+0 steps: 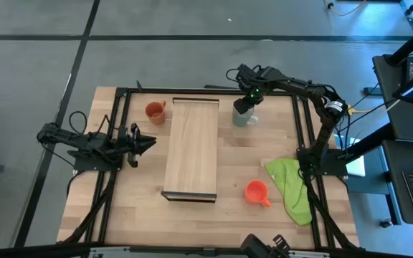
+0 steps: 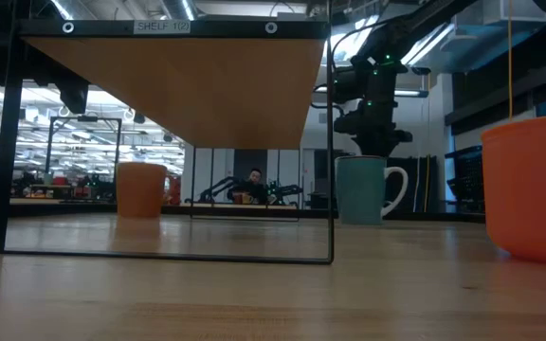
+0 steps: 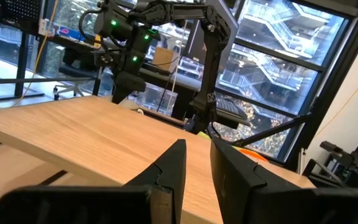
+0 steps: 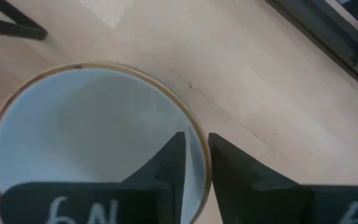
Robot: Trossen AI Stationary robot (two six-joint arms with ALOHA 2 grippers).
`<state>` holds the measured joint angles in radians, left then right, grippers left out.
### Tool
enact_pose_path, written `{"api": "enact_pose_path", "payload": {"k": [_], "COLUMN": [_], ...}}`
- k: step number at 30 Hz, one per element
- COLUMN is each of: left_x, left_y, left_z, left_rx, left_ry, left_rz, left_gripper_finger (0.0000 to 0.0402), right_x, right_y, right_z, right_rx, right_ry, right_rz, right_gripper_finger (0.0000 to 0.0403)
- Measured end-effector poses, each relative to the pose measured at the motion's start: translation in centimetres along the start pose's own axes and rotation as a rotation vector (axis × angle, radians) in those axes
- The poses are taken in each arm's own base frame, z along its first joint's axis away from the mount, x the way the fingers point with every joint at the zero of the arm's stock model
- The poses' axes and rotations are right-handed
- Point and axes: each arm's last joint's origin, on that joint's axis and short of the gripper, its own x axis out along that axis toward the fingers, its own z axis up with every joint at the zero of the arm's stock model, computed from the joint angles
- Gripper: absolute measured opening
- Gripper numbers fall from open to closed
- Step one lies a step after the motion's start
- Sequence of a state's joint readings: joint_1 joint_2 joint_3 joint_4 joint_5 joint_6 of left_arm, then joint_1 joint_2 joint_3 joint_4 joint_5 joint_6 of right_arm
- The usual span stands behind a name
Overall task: Stack small to large cups/mugs on shelf
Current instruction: Put the blue mug on the shelf
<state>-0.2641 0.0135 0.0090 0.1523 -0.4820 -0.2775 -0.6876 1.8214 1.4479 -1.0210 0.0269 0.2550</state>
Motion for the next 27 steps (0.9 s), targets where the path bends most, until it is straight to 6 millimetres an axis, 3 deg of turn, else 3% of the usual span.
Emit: {"api": "enact_pose_path", "payload": {"k": [27], "left_x": [0.00], "left_y": [0.00], "left_z": [0.00], "left_rx": [-0.004], "left_ry": [0.000], "left_rz": [0.000], "left_gripper_finger": [0.0069], "right_x": [0.00], "right_y": [0.13], "right_z": [0.17], "right_rx": [-0.074], "right_ry": [-0.013], "right_rz": [0.033], "right_gripper_finger": [0.0034]}}
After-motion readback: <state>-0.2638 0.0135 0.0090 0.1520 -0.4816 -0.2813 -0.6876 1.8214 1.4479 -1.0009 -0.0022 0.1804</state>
